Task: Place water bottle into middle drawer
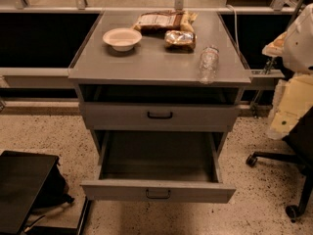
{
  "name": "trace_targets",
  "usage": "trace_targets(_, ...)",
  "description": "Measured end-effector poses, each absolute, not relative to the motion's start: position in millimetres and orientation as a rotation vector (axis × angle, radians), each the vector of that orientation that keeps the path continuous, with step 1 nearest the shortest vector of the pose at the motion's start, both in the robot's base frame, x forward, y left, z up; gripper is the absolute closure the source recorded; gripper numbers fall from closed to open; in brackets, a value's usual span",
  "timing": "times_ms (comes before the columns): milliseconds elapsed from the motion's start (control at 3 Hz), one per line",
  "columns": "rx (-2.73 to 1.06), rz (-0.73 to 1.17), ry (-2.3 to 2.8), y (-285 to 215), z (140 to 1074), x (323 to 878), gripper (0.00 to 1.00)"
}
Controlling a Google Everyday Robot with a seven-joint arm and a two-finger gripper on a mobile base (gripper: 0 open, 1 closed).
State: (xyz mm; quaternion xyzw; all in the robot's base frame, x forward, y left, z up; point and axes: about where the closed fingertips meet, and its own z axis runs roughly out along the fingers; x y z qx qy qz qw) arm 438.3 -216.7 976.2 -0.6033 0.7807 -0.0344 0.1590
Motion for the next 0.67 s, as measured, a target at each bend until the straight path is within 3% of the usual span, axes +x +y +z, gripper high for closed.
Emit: trace_targets(667,-1.714,-0.053,2.172,-209.6,981.1,480.2,0.0)
